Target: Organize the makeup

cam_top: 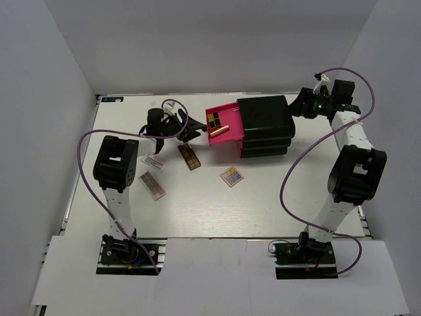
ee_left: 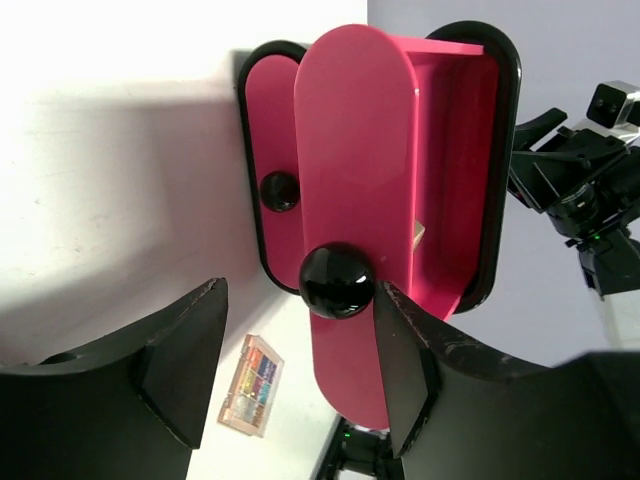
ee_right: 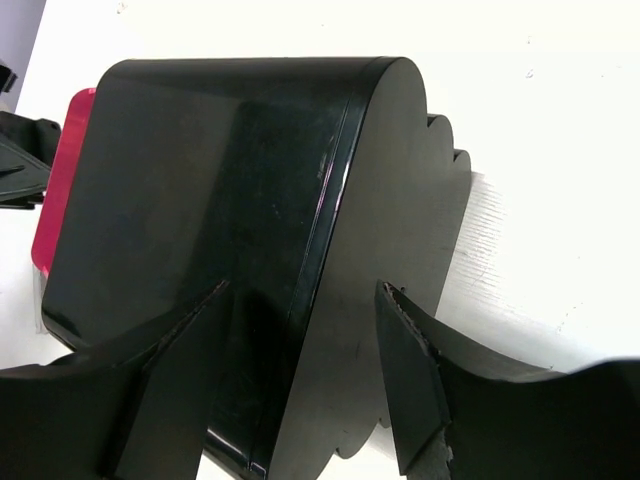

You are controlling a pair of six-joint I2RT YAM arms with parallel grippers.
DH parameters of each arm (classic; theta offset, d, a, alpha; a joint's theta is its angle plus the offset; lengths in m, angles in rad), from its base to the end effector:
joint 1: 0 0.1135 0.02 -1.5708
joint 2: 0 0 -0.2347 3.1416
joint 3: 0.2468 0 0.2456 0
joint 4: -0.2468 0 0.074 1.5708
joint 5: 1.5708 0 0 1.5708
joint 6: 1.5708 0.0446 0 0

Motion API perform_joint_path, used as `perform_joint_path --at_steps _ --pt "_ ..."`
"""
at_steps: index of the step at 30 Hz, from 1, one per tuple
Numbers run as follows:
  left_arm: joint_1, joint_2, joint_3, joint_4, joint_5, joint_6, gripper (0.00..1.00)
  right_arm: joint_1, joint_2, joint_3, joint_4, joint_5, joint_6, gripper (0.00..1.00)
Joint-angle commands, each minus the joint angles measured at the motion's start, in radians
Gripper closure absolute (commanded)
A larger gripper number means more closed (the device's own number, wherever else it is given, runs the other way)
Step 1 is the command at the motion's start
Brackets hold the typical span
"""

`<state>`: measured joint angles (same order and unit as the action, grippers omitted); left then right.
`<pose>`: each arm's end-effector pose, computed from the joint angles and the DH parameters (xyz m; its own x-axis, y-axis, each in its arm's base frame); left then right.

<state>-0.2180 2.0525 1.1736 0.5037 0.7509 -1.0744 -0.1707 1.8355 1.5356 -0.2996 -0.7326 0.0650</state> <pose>0.4094 -0.1219 0.1373 -0.8544 -0.4691 -0.2233 0.0559 0.3442 -0.9372 0.4142 -0.0411 0.2665 -0.5820 0.1493 -0.7994 -0.3809 0.8185 0.4302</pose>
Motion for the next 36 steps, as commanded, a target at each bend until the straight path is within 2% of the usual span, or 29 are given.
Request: perform_joint_path --at_steps 1,9,17,24,36 --pt "-0.015 -0.002 0.029 0.050 0.022 -0.022 0.31 -0.006 0.005 0.024 0.001 -0.031 0.004 0.36" --pt "-0.046 0.034 0.073 0.075 0.022 -0.058 0.36 -0.006 0.014 0.023 -0.007 -0.042 0.007 0.38" --pt "-0.087 0.074 0.110 0.131 0.022 -0.107 0.55 -0.001 0.021 0.018 -0.015 -0.056 0.001 0.45" --pt "-0.106 0.071 0.146 0.167 0.013 -0.139 0.58 0.003 0.033 0.021 -0.036 -0.073 -0.008 0.52" --pt "-0.156 0.086 0.248 0.171 -0.025 -0.160 0.58 0.013 0.039 0.037 -0.055 -0.090 -0.016 0.53"
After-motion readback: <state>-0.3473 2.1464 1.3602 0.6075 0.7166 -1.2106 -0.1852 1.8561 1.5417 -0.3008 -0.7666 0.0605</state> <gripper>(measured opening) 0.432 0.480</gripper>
